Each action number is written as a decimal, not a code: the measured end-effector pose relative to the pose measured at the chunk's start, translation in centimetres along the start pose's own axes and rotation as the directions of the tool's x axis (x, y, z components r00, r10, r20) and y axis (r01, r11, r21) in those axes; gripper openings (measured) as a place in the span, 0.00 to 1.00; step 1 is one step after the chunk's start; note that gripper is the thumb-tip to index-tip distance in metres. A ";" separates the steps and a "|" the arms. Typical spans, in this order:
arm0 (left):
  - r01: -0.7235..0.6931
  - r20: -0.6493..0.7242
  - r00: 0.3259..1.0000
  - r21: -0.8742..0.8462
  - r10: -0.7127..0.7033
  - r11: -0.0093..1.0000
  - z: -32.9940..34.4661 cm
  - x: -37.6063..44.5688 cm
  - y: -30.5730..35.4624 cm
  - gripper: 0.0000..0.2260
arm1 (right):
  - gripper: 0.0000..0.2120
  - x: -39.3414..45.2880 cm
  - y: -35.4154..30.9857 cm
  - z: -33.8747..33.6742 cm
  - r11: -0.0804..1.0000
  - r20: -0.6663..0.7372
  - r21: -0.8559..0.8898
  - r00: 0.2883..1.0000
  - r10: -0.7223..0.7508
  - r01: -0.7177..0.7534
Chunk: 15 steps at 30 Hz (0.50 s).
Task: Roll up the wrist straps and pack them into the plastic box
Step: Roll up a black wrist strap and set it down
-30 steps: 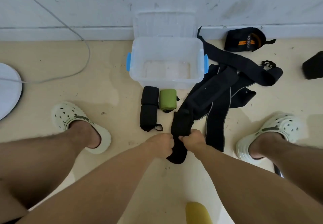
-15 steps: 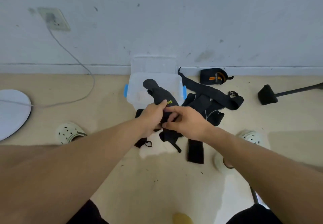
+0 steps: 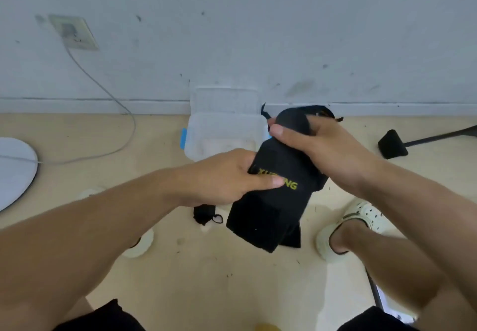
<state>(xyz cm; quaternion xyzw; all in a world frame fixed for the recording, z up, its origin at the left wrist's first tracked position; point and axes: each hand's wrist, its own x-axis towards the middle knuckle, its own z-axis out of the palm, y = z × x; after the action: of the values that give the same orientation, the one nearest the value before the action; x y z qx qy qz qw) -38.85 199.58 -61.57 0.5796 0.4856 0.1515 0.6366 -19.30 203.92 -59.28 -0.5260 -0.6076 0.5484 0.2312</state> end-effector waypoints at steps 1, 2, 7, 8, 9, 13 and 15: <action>0.030 0.029 0.999 -0.024 -0.029 0.999 0.3 0.4 0.2 0.09 | 0.07 0.4 0.1 0.0 0.999 -0.054 -0.033 0.998 -0.044 0.042; 0.066 0.042 0.997 -0.083 -0.063 0.994 0.5 0.8 0.3 0.10 | 0.06 0.8 0.3 -0.2 0.993 -0.115 -0.070 0.988 -0.101 0.094; 0.290 0.124 0.957 -0.484 -0.264 0.825 0.6 2.6 -0.5 0.34 | 0.07 1.0 1.1 -0.7 0.983 -0.176 -0.002 0.967 -0.184 0.186; 0.332 0.137 0.942 -0.523 -0.307 0.785 0.6 2.8 -0.9 0.36 | 0.07 0.9 1.1 -0.6 0.981 -0.164 0.019 0.969 -0.187 0.193; 0.361 0.145 0.929 -0.545 -0.339 0.757 0.6 2.9 -1.1 0.35 | 0.07 0.8 1.2 -0.4 0.978 -0.158 0.010 0.966 -0.205 0.209; 0.354 0.135 0.932 -0.531 -0.336 0.770 1.2 3.5 -1.6 0.22 | 0.10 0.5 2.3 -0.2 0.907 -0.076 -0.304 0.942 -0.328 0.291; 0.342 0.130 0.936 -0.560 -0.328 0.755 1.5 3.7 -1.6 0.19 | 0.14 0.8 2.8 -0.1 0.840 -0.011 -0.448 0.938 -0.347 0.306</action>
<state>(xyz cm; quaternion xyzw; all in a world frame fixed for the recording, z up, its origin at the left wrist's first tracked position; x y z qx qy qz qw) -36.45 201.05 -64.89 0.2661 0.5052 0.1677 0.8036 -18.36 204.22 -62.04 -0.4779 -0.7848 0.3247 0.2242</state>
